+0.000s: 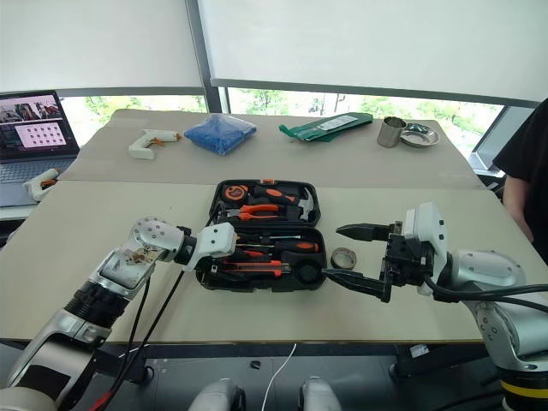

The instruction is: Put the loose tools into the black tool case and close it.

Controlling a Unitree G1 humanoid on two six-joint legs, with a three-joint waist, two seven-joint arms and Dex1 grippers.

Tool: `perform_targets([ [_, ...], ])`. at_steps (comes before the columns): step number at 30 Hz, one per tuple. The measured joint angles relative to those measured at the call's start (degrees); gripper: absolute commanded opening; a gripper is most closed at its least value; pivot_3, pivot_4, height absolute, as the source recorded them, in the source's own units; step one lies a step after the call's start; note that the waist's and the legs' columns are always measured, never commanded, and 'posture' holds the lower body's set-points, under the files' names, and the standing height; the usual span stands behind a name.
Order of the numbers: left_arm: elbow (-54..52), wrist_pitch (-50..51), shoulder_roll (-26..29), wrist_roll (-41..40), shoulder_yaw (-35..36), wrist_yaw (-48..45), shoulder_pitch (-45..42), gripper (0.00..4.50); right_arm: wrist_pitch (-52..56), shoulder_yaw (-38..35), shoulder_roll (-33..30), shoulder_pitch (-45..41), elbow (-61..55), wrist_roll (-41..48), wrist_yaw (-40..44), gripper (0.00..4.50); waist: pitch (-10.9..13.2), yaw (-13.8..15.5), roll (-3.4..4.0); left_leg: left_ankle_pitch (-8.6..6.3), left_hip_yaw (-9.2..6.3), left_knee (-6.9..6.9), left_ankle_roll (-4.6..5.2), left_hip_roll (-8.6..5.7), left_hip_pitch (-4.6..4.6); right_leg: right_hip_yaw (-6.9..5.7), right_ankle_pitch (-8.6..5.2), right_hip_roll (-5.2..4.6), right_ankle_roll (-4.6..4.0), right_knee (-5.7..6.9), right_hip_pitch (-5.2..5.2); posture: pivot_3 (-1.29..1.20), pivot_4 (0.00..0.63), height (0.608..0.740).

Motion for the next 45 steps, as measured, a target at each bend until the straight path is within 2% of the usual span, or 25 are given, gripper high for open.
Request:
perform_targets([
  [3,0.03,-0.23,-0.15,-0.22,0.56,-0.74,-0.02,4.3,0.0,0.05,0.01,0.27,-0.01,-0.02,0.01,4.5,0.0,-0.01,0.0,-0.02,0.0,0.0,0.03,-0.01,-0.01,0.0,0.0,-0.01,0.0,-0.02,0.0,0.0,0.15,0.74],
  [4,0.49,-0.62,-0.71,-0.36,0.95,-0.77,-0.02,4.46,0.0,0.08,0.01,0.3,-0.01,-0.03,0.03,4.5,0.0,0.03,0.0,-0.02,-0.01,0.0,0.03,-0.02,-0.03,0.0,-0.01,-0.01,0.01,-0.02,0.0,0.0,0.15,0.74],
  [10,4.03,-3.07,-2.08,-6.02,5.53,-2.99,-0.94,4.46,-0.02,0.55,0.53,0.28,0.41,-0.25,0.07,4.5,0.0,-0.06,0.0,-0.02,-0.07,0.02,0.04,-0.01,-0.08,-0.04,0.0,0.01,0.0,0.0,-0.04,0.0,0.15,0.74],
  [12,5.64,-4.05,-2.09,-7.29,7.9,-3.22,-2.2,3.93,-0.04,0.85,1.3,-0.01,0.8,-0.47,-0.05,4.5,0.0,-0.15,0.0,-0.01,-0.08,0.03,0.04,-0.01,-0.07,-0.04,0.0,0.02,0.0,0.03,-0.04,0.0,0.15,0.74],
  [13,6.2,-4.53,-2.08,-8.13,8.86,-3.39,-2.75,3.82,-0.05,1.02,1.59,-0.17,0.89,-0.51,-0.09,4.5,0.0,-0.16,0.0,-0.01,-0.08,0.03,0.04,-0.02,-0.06,-0.03,0.0,0.02,0.0,0.03,-0.04,0.0,0.15,0.74],
  [14,6.43,-5.01,-2.08,-8.87,9.79,-3.69,-3.11,3.34,-0.08,1.13,1.95,-0.45,0.9,-0.64,-0.13,4.5,0.0,-0.18,0.0,-0.02,-0.08,0.04,0.04,-0.02,-0.06,-0.03,0.0,0.02,0.0,0.04,-0.04,0.0,0.15,0.74],
  [16,6.89,-7.03,-2.09,-9.11,10.68,-3.85,-3.14,2.72,-0.35,1.23,2.73,-1.0,0.94,-1.1,-0.39,4.5,0.0,-0.18,0.01,-0.02,-0.08,0.04,0.04,-0.02,-0.06,-0.03,0.0,0.01,0.0,0.03,-0.03,0.0,0.15,0.74],
  [23,9.76,-17.18,-4.11,-6.7,9.77,-3.55,0.88,0.06,-1.23,1.83,5.15,-1.15,1.71,-2.73,-1.75,4.5,0.0,-0.11,0.0,-0.01,-0.08,0.06,0.04,-0.03,-0.1,-0.04,0.01,-0.01,-0.01,0.02,-0.04,0.0,0.15,0.74],
  [29,10.29,-21.46,-4.14,-5.44,8.23,-4.62,2.86,0.06,-1.09,1.9,5.16,-0.54,1.71,-2.63,-1.89,4.5,0.0,-0.11,0.01,-0.02,-0.08,0.07,0.04,-0.03,-0.09,-0.04,0.01,0.0,-0.01,0.03,-0.03,0.0,0.15,0.74],
  [37,10.94,-20.15,-4.61,-2.34,5.72,-3.03,3.14,0.06,-1.08,1.91,5.16,-0.24,1.71,-2.63,-2.16,4.5,-0.02,0.03,0.04,-0.01,-0.14,0.09,0.04,-0.06,0.05,-0.04,0.01,-0.01,0.0,0.05,0.14,0.0,0.15,0.74],
  [41,10.32,-12.13,-5.35,-0.98,4.26,-0.25,1.96,0.06,-1.08,1.91,5.16,0.06,1.66,-2.62,-2.21,4.5,-0.06,0.16,0.08,0.03,-0.31,0.11,0.11,-0.14,0.67,-0.02,-0.3,-0.01,0.38,-0.03,0.92,0.0,0.15,0.74],
  [42,9.07,-8.66,-5.29,-0.81,3.69,0.1,1.96,0.06,-1.07,1.91,5.16,0.23,1.54,-2.6,-2.23,4.5,-0.07,0.03,0.08,0.07,-0.3,0.12,0.17,-0.14,0.71,0.02,-0.42,-0.02,0.13,-0.02,0.94,0.0,0.15,0.74],
  [45,6.33,-4.15,-4.76,0.13,2.59,0.79,2.58,0.06,-1.07,1.91,5.28,0.51,1.33,-2.58,-2.31,4.5,-0.19,-0.17,0.24,0.08,-0.3,0.11,0.18,-0.13,0.76,0.06,-0.41,0.0,0.12,0.03,0.94,0.0,0.15,0.74],
])
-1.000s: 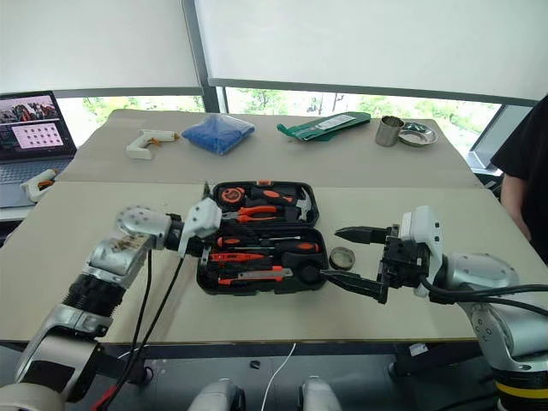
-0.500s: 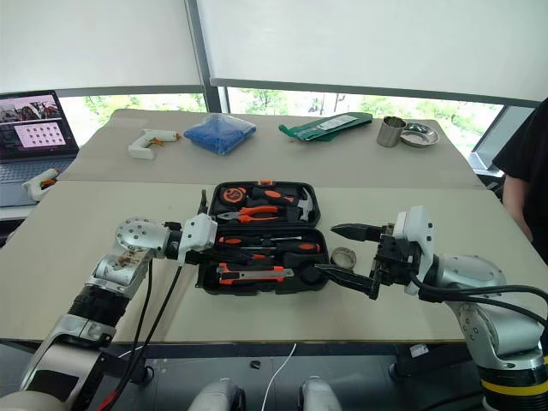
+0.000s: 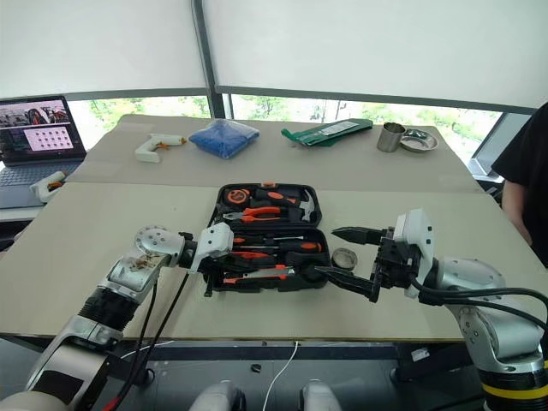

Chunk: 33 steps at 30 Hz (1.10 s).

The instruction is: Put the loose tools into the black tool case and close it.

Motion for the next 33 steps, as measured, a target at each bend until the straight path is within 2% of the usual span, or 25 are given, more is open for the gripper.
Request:
perform_targets([
  [7,-3.86,6.08,-0.15,0.32,-1.28,2.19,1.22,0.06,0.0,0.0,0.4,0.37,-0.07,0.0,-1.13,4.5,-0.4,0.07,0.41,-0.01,-0.05,-0.07,0.02,-0.02,0.0,0.0,0.04,0.03,0.21,0.01,-0.01,0.0,0.15,0.74],
  [12,-3.94,4.76,-3.02,-1.83,1.69,5.83,4.03,0.06,0.11,-0.91,0.08,3.1,-1.07,0.33,-1.13,4.5,-0.55,0.31,0.58,-0.01,-0.07,-0.06,0.02,-0.05,-0.04,-0.01,-0.05,-0.03,0.07,0.01,-0.03,0.0,0.15,0.74],
  [15,-2.41,1.1,-2.55,-2.87,2.73,5.83,4.66,0.06,0.1,-3.14,-1.24,6.19,-1.12,0.35,-0.89,4.5,-0.54,0.15,0.56,-0.01,-0.07,-0.05,0.02,-0.05,-0.09,0.0,-0.05,-0.01,0.06,0.01,-0.09,0.0,0.15,0.74],
  [18,-0.65,-2.56,-2.31,-7.53,9.61,5.55,5.73,0.06,-0.27,-6.52,-1.42,10.8,-1.1,0.25,-1.01,4.5,-0.5,-0.17,0.54,-0.01,-0.11,-0.09,0.02,0.03,-0.19,-0.03,-0.01,0.06,0.11,0.02,-0.22,0.0,0.15,0.74],
  [20,-1.58,-2.83,-2.52,-13.88,14.68,3.64,5.92,0.06,-1.47,-8.94,-1.34,14.39,-1.03,-0.31,-1.01,4.5,-0.49,-0.14,0.54,-0.02,-0.14,-0.12,0.03,0.03,-0.29,-0.07,0.04,0.05,0.21,0.0,-0.27,0.0,0.15,0.74],
  [21,-2.59,-2.87,-1.95,-15.96,16.43,2.54,5.97,0.57,-2.19,-10.22,-1.07,16.01,-1.0,-0.75,-1.04,4.5,-0.49,-0.15,0.54,-0.03,-0.14,-0.13,0.05,0.02,-0.32,-0.08,0.03,0.05,0.24,-0.03,-0.28,0.0,0.15,0.74],
  [22,-3.44,-2.92,-0.75,-17.28,17.77,1.57,6.06,0.72,-2.94,-11.35,-0.67,17.52,-0.88,-1.06,-1.08,4.5,-0.49,-0.2,0.55,-0.05,-0.14,-0.15,0.08,0.02,-0.33,-0.08,0.02,0.05,0.25,-0.08,-0.28,0.0,0.15,0.74],
  [25,-5.05,-3.81,2.59,-19.59,21.67,0.35,7.41,1.92,-7.38,-13.62,1.87,22.26,1.95,-3.82,-1.16,4.5,-0.49,-0.21,0.55,-0.06,-0.12,-0.25,0.09,-0.03,-0.29,-0.07,0.0,0.01,0.28,-0.17,-0.24,0.0,0.15,0.74],
  [26,-5.75,-3.85,3.65,-20.25,22.65,0.21,8.47,2.15,-9.79,-13.81,3.1,23.44,3.73,-5.41,-1.16,4.5,-0.49,-0.21,0.55,-0.06,-0.11,-0.25,0.09,-0.03,-0.29,-0.07,-0.01,0.0,0.29,-0.18,-0.25,0.0,0.15,0.74],
  [27,-6.62,-3.93,4.68,-20.43,23.28,-0.27,9.63,2.64,-11.89,-14.04,4.08,24.49,5.4,-6.74,-1.13,4.5,-0.48,-0.22,0.56,-0.06,-0.1,-0.25,0.09,-0.04,-0.29,-0.06,-0.02,-0.02,0.29,-0.17,-0.25,0.0,0.15,0.74],
  [28,-7.3,-4.12,5.64,-20.48,23.49,-0.99,10.63,2.84,-13.28,-14.17,4.45,25.19,6.42,-7.44,-1.04,4.5,-0.47,-0.23,0.57,-0.06,-0.08,-0.25,0.08,-0.03,-0.29,-0.06,-0.04,-0.03,0.28,-0.18,-0.26,0.0,0.15,0.74],
  [29,-8.08,-4.91,7.04,-20.73,23.9,-2.39,12.16,3.36,-15.18,-14.39,4.64,26.13,7.76,-8.62,-0.78,4.5,-0.47,-0.3,0.57,-0.06,-0.07,-0.26,0.08,-0.02,-0.27,-0.05,-0.11,-0.03,0.15,-0.17,-0.26,0.0,0.15,0.74],
  [32,-9.32,-4.89,11.35,-22.79,25.01,-7.16,16.97,4.31,-19.63,-14.3,3.89,27.62,11.7,-12.26,0.88,4.5,-0.45,-0.63,0.6,-0.06,0.0,-0.32,0.08,0.04,-0.16,-0.02,-0.24,-0.03,-0.07,-0.16,-0.26,0.0,0.15,0.74],
  [33,-9.33,-4.62,12.36,-23.18,25.2,-8.46,18.11,4.42,-20.34,-14.24,3.27,27.26,12.2,-13.21,1.09,4.5,-0.43,-0.79,0.63,-0.06,0.03,-0.32,0.08,0.05,-0.12,-0.01,-0.24,-0.04,-0.08,-0.15,-0.25,0.0,0.15,0.74],
])
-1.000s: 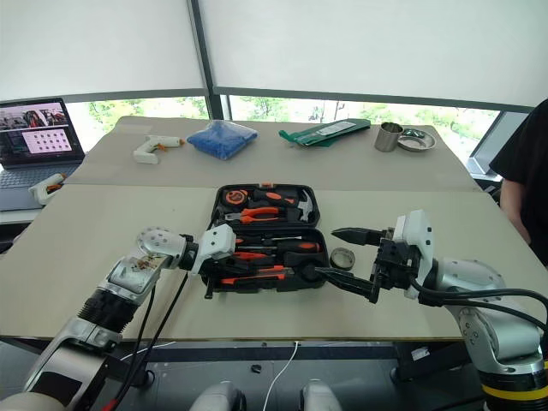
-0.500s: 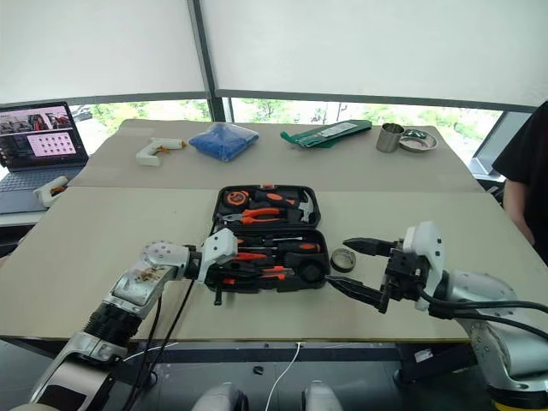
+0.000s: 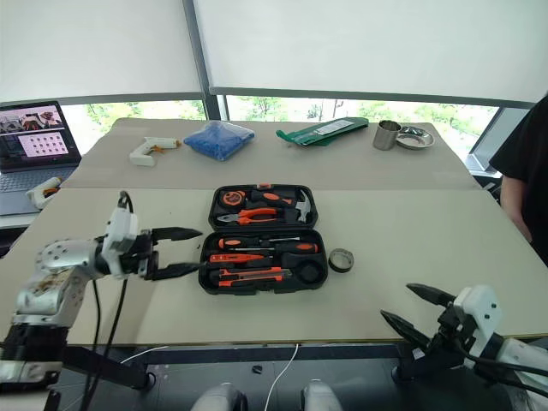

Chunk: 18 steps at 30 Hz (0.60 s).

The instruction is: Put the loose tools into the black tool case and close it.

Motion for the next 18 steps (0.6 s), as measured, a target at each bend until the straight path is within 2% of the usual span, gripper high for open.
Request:
perform_targets([
  [5,-1.04,1.02,-0.86,-3.54,0.77,-1.62,-0.91,4.42,5.93,5.99,-9.58,-11.99,-1.91,-0.7,1.28,4.5,0.16,-0.48,-0.03,0.04,-0.01,0.01,-0.04,0.02,0.18,0.04,0.14,-0.01,-0.05,0.04,0.06,0.0,0.15,0.74],
  [7,-1.99,1.0,-1.99,-4.03,0.75,-1.04,-1.72,4.42,10.28,13.02,-13.87,-20.07,-2.57,-3.27,2.86,4.5,0.18,-0.47,-0.07,0.04,0.0,0.0,-0.04,0.04,0.14,0.0,0.11,0.08,-0.12,0.04,0.03,0.0,0.15,0.74],
  [9,-2.47,0.98,-2.77,-4.01,-0.02,-0.71,-2.06,4.42,14.09,20.58,-14.65,-28.95,-1.58,-6.71,3.56,4.5,0.19,-0.6,-0.09,0.04,0.0,-0.06,-0.04,0.05,0.1,0.01,0.09,0.15,-0.15,0.04,-0.02,0.0,0.15,0.74],
  [12,-3.23,0.99,-3.76,-3.99,-1.21,-0.51,-1.47,4.42,16.57,29.31,-14.62,-36.91,2.1,-11.74,5.03,4.5,0.2,-0.47,-0.11,-0.03,-0.04,-0.17,0.01,0.0,-0.05,0.0,0.24,0.15,-0.06,0.03,-0.14,0.0,0.15,0.74],
  [14,-3.49,1.0,-4.11,-3.95,-1.67,-0.16,-0.79,4.42,17.44,34.15,-14.3,-41.33,5.8,-14.77,6.3,4.5,0.21,-0.22,-0.11,-0.11,-0.07,-0.15,0.04,-0.04,-0.25,-0.04,0.25,0.11,-0.15,0.03,-0.29,0.0,0.15,0.74],
  [16,-4.34,0.94,-4.32,-3.94,-1.9,0.48,-0.68,4.42,18.07,37.55,-14.02,-45.01,9.39,-17.26,7.4,4.5,0.21,0.04,-0.11,-0.12,-0.09,-0.07,0.05,-0.13,-0.83,-0.04,0.27,0.03,-0.12,0.05,-0.8,0.0,0.15,0.74],
  [18,-4.75,0.52,-4.7,-3.6,-2.16,1.1,-0.65,4.42,17.73,39.84,-13.02,-48.0,12.91,-19.2,8.81,4.5,0.21,0.09,-0.11,-0.13,-0.08,-0.03,0.07,-0.18,-0.91,-0.03,0.3,-0.01,-0.07,0.03,-0.86,0.0,0.15,0.74],
])
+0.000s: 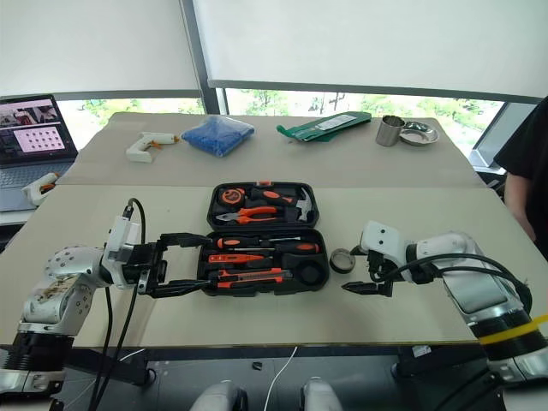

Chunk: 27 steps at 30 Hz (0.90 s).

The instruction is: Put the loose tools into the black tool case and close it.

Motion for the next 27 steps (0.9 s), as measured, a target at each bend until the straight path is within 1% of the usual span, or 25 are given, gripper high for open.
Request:
perform_targets([
  [1,-0.21,-0.48,-0.21,0.3,-0.18,0.42,-0.01,4.5,-0.88,1.1,0.53,-1.33,1.6,-1.12,0.67,3.98,0.0,-0.01,0.0,-0.01,0.0,0.0,0.01,-0.01,-0.01,0.0,0.0,-0.01,0.0,-0.02,0.01,0.0,0.15,0.74],
  [2,-0.68,-0.87,-0.54,0.52,-0.36,0.89,-0.01,4.5,-2.13,2.45,1.13,-2.6,3.37,-2.24,1.57,3.79,0.0,-0.01,0.0,-0.01,-0.01,-0.01,0.02,-0.01,0.0,-0.01,0.0,-0.01,0.0,-0.04,0.02,0.0,0.15,0.74],
  [3,-1.05,-0.91,-0.68,0.59,-0.51,1.13,-0.01,4.5,-2.97,3.27,1.44,-3.06,4.25,-3.11,2.12,3.42,0.0,0.04,-0.01,-0.01,-0.01,-0.01,0.02,-0.01,0.0,-0.03,0.0,-0.01,0.01,-0.04,0.03,0.0,0.15,0.74],
  [4,-1.22,-0.91,-0.68,0.68,-0.61,1.42,0.01,4.5,-3.94,4.25,1.85,-3.66,5.48,-3.76,2.8,3.19,0.0,0.07,0.0,-0.01,-0.02,-0.01,0.02,-0.01,0.01,-0.03,0.0,-0.01,0.01,-0.03,0.03,0.0,0.15,0.74],
  [5,-1.38,-0.9,-0.68,0.77,-0.71,1.72,0.03,4.5,-4.69,4.85,2.4,-4.0,6.46,-4.32,3.13,2.76,0.0,0.03,-0.01,-0.01,-0.02,-0.01,0.02,-0.01,0.03,-0.03,0.0,0.0,0.01,-0.01,0.04,0.0,0.15,0.74],
  [9,-2.02,-0.82,-0.68,0.78,-0.83,2.42,0.17,4.5,-6.57,5.15,3.73,-5.43,8.95,-5.86,4.16,1.47,0.01,-0.16,-0.01,0.0,-0.01,0.01,0.0,0.0,0.09,-0.02,0.0,0.01,0.0,0.04,0.06,0.0,0.15,0.74],
  [11,-2.48,-0.8,-0.66,0.77,-0.86,2.84,0.79,4.5,-7.23,5.13,3.79,-5.94,9.74,-6.54,4.27,0.72,0.01,-0.37,-0.01,0.01,-0.01,0.02,-0.01,0.01,0.14,-0.02,0.0,0.01,0.0,0.09,0.08,0.0,0.15,0.74],
  [12,-2.73,-0.79,-0.66,0.77,-0.87,2.92,1.15,4.5,-7.52,5.12,3.7,-5.95,9.84,-6.68,4.38,0.48,0.01,-0.42,-0.01,0.01,-0.01,0.02,-0.01,0.01,0.14,-0.02,0.0,0.01,0.0,0.09,0.08,0.0,0.15,0.74],
  [13,-3.11,-0.77,-0.66,0.75,-0.87,2.95,1.62,4.5,-7.91,5.1,3.48,-5.95,9.83,-6.77,4.77,0.03,0.01,-0.46,-0.01,0.01,-0.02,0.02,-0.02,0.01,0.14,-0.02,0.0,0.02,0.0,0.1,0.07,0.0,0.15,0.74],
  [17,-3.73,-0.76,-0.25,0.6,-0.75,2.94,2.68,4.5,-8.5,4.66,0.74,-5.39,8.62,-6.66,7.33,0.03,0.01,-0.4,0.0,0.01,-0.01,0.02,-0.01,0.01,0.12,-0.01,0.0,0.0,0.0,0.09,0.07,0.0,0.15,0.74],
  [20,-3.74,-0.94,0.14,0.49,-0.34,2.84,3.61,4.5,-4.71,1.51,0.28,-5.54,3.1,-1.53,10.63,0.03,0.01,-0.68,0.0,0.01,0.0,0.01,-0.01,0.09,0.15,0.01,0.01,0.06,-0.02,0.11,0.05,0.0,0.15,0.74],
  [23,-3.72,-1.69,0.16,0.39,0.04,2.6,4.71,4.5,1.49,-0.44,3.38,-7.01,-4.1,5.54,12.38,0.03,0.01,-1.13,0.0,0.01,-0.04,0.0,-0.02,0.23,0.21,0.02,0.08,0.21,-0.14,0.14,0.06,0.0,0.15,0.74],
  [24,-3.71,-2.8,0.13,0.4,0.13,2.31,5.04,4.5,4.25,-0.25,5.39,-7.98,-7.13,7.36,12.2,0.03,0.01,-1.1,0.0,0.01,-0.05,0.01,-0.02,0.28,0.22,-0.01,0.09,0.26,-0.15,0.17,0.06,0.0,0.15,0.74],
  [27,-3.63,-4.68,0.16,0.42,0.65,1.78,5.73,4.5,7.29,1.65,8.13,-8.6,-9.93,7.7,10.55,0.03,0.01,-0.5,0.0,0.04,-0.05,0.02,-0.07,0.25,0.22,-0.05,0.08,0.23,-0.17,0.21,0.07,0.0,0.15,0.74],
])
